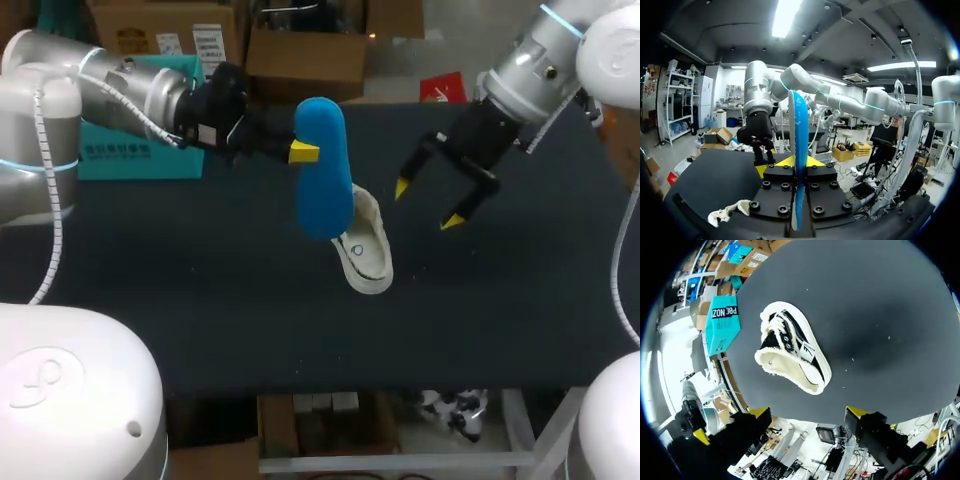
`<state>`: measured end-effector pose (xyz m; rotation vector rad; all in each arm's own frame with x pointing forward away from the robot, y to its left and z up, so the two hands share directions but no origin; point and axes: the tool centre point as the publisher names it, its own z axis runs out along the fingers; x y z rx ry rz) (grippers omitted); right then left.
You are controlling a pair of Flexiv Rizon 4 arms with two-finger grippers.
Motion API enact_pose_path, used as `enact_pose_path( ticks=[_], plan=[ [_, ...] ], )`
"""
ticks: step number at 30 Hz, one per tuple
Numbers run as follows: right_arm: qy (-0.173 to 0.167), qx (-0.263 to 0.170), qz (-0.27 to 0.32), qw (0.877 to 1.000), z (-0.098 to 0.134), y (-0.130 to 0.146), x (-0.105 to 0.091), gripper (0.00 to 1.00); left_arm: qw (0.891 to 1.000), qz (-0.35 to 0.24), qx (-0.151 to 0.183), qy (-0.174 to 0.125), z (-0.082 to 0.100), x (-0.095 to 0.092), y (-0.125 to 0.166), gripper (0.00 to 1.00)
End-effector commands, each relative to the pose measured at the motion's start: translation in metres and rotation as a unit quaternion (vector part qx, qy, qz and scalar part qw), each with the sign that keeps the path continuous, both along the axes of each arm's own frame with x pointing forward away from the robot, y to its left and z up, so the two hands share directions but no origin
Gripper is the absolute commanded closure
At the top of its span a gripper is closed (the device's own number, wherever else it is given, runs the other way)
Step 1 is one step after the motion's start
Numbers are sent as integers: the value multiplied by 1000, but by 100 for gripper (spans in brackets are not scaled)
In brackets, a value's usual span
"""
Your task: Open the shoe tongue, take the insole out of the shoe, put the insole back into the shoe, and pack the shoe into the shoebox
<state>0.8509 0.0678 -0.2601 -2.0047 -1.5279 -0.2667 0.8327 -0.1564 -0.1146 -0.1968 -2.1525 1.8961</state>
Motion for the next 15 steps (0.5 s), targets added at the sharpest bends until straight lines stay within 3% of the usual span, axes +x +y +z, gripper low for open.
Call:
enact_pose_path(
  ticks=[1, 9, 15],
  plan=[
    [10, 18, -1, 1000, -4, -7, 1, 0, 1000, -13, -18, 14, -8, 3, 9, 100],
    [10, 18, -1, 1000, -4, -7, 1, 0, 999, 15, -28, 29, 6, -4, 12, 100],
    [10, 18, -1, 1000, -4, -7, 1, 0, 998, 16, -23, 65, 1, -7, 4, 100]
  ],
)
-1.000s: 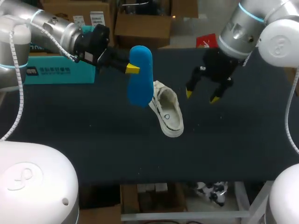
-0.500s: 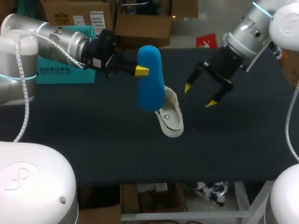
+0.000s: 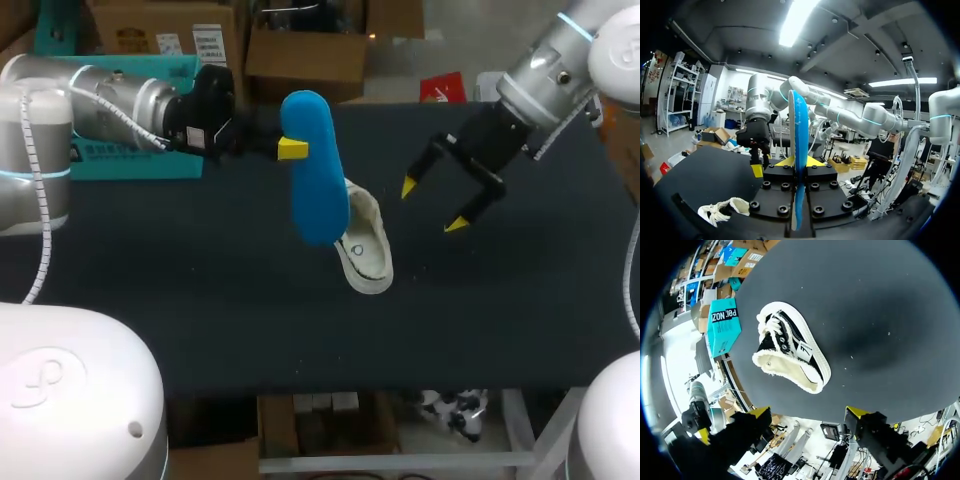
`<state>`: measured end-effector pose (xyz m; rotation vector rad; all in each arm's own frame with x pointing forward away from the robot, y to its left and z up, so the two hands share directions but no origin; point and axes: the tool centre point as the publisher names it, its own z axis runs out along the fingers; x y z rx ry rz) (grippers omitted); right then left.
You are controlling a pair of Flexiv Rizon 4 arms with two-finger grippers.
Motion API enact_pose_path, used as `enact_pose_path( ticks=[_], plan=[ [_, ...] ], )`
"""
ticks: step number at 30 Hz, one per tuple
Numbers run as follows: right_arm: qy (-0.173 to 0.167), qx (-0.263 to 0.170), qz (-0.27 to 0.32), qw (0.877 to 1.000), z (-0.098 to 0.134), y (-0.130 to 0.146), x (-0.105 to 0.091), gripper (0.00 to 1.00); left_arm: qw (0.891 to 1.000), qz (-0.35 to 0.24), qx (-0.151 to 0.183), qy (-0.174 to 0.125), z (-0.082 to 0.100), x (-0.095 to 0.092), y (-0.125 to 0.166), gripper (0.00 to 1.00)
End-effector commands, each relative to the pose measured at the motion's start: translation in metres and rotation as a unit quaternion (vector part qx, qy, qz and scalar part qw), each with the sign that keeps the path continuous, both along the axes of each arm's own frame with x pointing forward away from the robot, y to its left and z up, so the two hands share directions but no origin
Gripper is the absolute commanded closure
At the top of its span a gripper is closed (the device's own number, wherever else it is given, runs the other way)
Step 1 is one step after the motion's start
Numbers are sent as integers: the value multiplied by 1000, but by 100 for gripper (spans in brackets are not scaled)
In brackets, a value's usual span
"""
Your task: Open the shoe tongue, take the insole out of the shoe, put the insole back into the shoe, and pack the shoe into the shoebox
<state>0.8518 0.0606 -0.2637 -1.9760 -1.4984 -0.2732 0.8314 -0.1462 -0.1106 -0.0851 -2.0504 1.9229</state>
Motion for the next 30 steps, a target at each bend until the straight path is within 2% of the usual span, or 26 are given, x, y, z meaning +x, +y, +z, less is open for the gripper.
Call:
enact_pose_path(
  ticks=[1, 5, 14, 15, 16, 17, 18, 19, 20, 21, 22, 30],
  plan=[
    [1, 0, 1, 1000, 0, 0, 0, 0, 1000, 7, 2, 16, -4, -6, -7, 100],
    [1, 0, 1, 1000, 0, 0, 0, 0, 999, 9, -4, 37, -6, -9, -7, 100],
    [1, 0, 1, 1000, 0, 0, 0, 0, 999, 9, -4, 37, -6, -9, -7, 100],
    [31, 29, -11, 999, 0, 0, 2, 0, 999, 9, -4, 37, -6, -9, -7, 100],
    [79, 67, -32, 994, -1, -1, 3, 0, 999, 9, -4, 37, -6, -9, -7, 100],
    [99, 86, -48, 990, -2, -1, 2, 0, 999, 9, -4, 37, -6, -9, -7, 100],
    [122, 129, -76, 981, 1, -2, 1, 0, 999, 9, -4, 37, -6, -9, -7, 100],
    [181, 176, -114, 961, 1, -5, -1, 0, 999, 9, -4, 37, -6, -9, -7, 100],
    [213, 189, -140, 948, 0, -6, -3, 0, 999, 9, -4, 37, -6, -9, -7, 100],
    [208, 199, -152, 946, 3, -5, -6, 0, 999, 9, -4, 37, -6, -9, -7, 100],
    [224, 201, -155, 941, 7, -2, -10, 0, 999, 9, -4, 37, -6, -9, -7, 100],
    [224, 201, -155, 941, 7, -2, -10, 0, 999, 9, -4, 37, -6, -9, -7, 100]
  ],
)
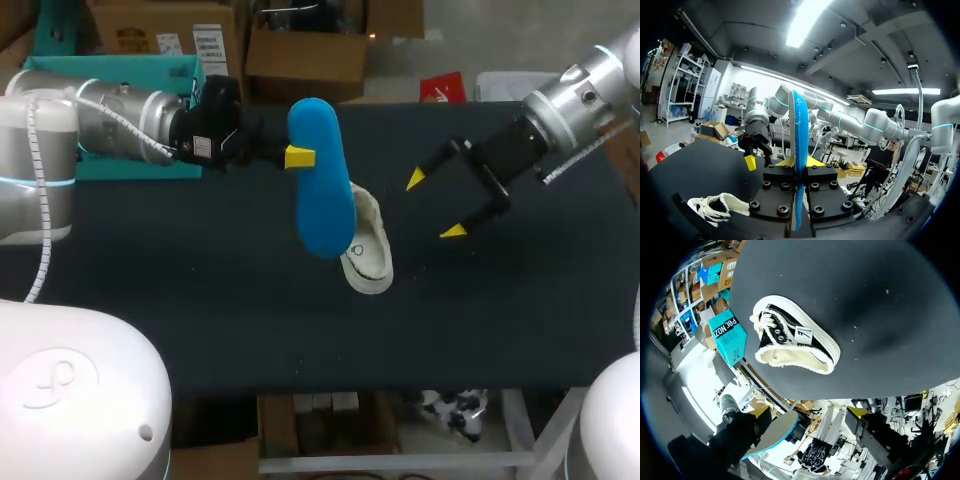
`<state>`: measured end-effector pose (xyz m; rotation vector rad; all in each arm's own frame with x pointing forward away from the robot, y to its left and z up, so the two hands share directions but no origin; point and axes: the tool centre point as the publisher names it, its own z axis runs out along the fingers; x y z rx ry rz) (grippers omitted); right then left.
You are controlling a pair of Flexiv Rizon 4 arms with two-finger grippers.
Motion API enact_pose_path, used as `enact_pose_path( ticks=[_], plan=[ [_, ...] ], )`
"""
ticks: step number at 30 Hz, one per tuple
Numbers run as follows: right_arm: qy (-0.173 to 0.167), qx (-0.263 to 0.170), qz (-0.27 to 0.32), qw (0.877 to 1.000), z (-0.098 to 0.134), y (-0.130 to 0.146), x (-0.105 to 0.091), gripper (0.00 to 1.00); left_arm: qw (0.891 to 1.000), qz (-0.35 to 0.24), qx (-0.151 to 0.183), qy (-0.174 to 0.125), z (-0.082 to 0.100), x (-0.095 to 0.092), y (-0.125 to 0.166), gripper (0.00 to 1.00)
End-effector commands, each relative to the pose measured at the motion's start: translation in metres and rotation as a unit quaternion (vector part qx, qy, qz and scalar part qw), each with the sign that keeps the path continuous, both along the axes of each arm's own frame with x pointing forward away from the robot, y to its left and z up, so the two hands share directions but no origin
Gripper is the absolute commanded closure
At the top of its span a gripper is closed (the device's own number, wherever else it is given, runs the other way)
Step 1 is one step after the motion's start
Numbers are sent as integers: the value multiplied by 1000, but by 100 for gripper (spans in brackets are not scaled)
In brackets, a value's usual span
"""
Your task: Open the shoe tongue, take the insole out of the shoe, put the insole back into the shoe, and pack the shoe into the shoebox
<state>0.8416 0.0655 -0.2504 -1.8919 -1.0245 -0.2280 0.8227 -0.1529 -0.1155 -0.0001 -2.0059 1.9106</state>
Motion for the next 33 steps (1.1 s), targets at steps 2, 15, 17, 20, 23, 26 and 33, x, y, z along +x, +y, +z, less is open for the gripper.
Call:
enact_pose_path(
  ticks=[2, 15, 17, 20, 23, 26, 33],
  plan=[
    [79, 88, -55, 992, -6, -7, 0, 0, 1000, 1, -2, 0, -1, 0, -1, 100],
    [95, 101, -195, 971, -2, 8, -3, 0, 1000, 1, -2, 0, -1, 0, -1, 100],
    [87, 92, -212, 969, 1, 12, -4, 0, 1000, 1, -2, 0, -1, 0, -1, 100],
    [76, 83, -226, 968, 4, 16, -6, 0, 1000, 1, -2, 0, -1, 0, -1, 100],
    [67, 89, -242, 964, 5, 17, -8, 0, 1000, 1, -2, 0, -1, 0, -1, 100],
    [67, 89, -242, 964, 5, 17, -8, 0, 1000, 1, -2, 0, -1, 0, -1, 100],
    [67, 89, -242, 964, 5, 17, -8, 0, 1000, 1, -2, 0, -1, 0, -1, 100]
  ],
)
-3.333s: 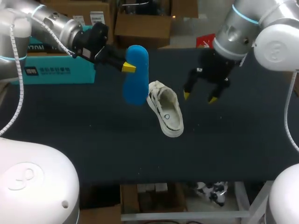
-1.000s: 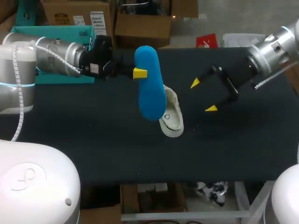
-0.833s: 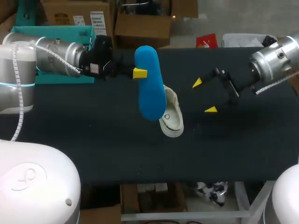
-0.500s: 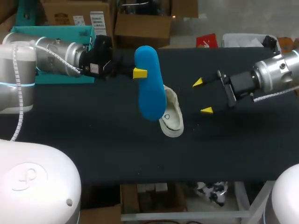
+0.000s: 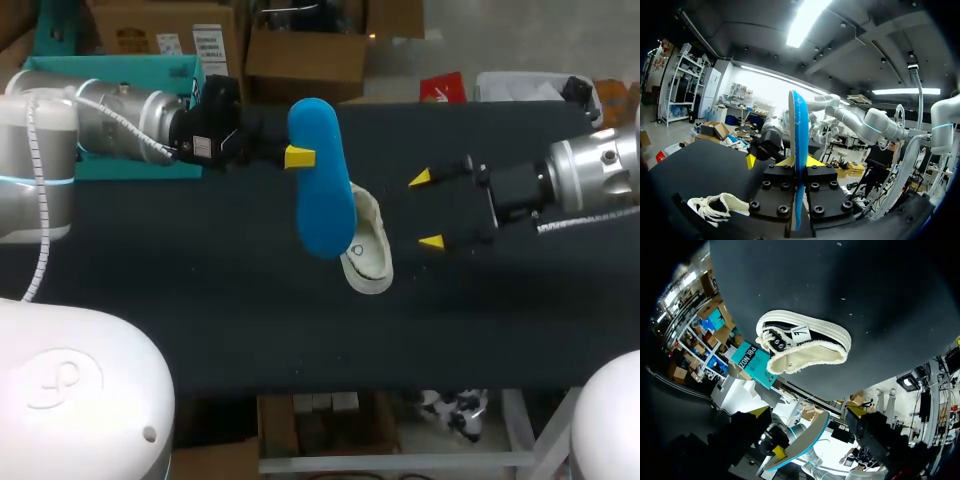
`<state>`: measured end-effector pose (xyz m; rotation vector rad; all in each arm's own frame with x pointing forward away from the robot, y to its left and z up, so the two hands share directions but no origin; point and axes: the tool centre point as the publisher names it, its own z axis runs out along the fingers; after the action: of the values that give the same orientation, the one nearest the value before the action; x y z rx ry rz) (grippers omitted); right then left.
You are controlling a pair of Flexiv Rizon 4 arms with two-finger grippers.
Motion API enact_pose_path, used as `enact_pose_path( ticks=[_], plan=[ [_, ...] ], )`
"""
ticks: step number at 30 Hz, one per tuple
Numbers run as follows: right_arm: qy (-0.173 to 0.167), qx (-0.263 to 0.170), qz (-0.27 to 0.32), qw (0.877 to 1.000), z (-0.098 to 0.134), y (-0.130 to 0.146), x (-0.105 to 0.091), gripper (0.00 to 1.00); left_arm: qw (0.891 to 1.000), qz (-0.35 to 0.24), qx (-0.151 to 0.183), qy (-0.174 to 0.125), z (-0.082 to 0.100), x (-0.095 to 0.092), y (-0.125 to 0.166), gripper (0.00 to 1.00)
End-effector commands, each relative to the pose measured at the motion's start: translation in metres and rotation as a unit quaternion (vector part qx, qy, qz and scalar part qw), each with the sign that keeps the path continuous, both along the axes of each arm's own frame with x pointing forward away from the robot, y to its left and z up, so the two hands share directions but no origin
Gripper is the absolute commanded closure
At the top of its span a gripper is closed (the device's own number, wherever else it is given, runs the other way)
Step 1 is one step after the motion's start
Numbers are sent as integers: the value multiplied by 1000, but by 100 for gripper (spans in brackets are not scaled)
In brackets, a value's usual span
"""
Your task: Open the shoe tongue, take the insole out of the shoe, put the insole back into the shoe, and pack the shoe into the shoebox
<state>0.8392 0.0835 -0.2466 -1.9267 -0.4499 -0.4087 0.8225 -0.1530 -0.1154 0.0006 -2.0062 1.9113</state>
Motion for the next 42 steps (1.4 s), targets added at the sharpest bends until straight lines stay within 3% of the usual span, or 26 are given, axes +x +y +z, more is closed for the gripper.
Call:
enact_pose_path(
  ticks=[1, 17, 21, 31, 38, 40, 42],
  plan=[
    [-8, 0, -20, 1000, 1, -1, -5, 0, 1000, 1, -2, 0, -1, 0, -1, 100],
    [-8, 0, -20, 1000, 1, -1, -5, 0, 1000, 1, -2, 0, -1, 0, -1, 100],
    [10, 20, -23, 999, -4, 2, -1, 0, 1000, 1, -2, 0, -1, 0, -1, 100],
    [59, 31, -50, 997, -12, 9, 0, 0, 995, 27, -26, -89, -15, -9, -20, 100],
    [75, 48, -59, 994, -16, 17, 0, 0, 983, 48, -42, -172, -34, -13, -34, 100],
    [81, 51, -59, 994, -17, 19, 0, 0, 981, 44, -53, -181, -39, -12, -38, 100],
    [87, 59, -53, 993, -19, 22, 1, 5, 976, 53, -54, -205, -44, -10, -42, 100]
  ],
)
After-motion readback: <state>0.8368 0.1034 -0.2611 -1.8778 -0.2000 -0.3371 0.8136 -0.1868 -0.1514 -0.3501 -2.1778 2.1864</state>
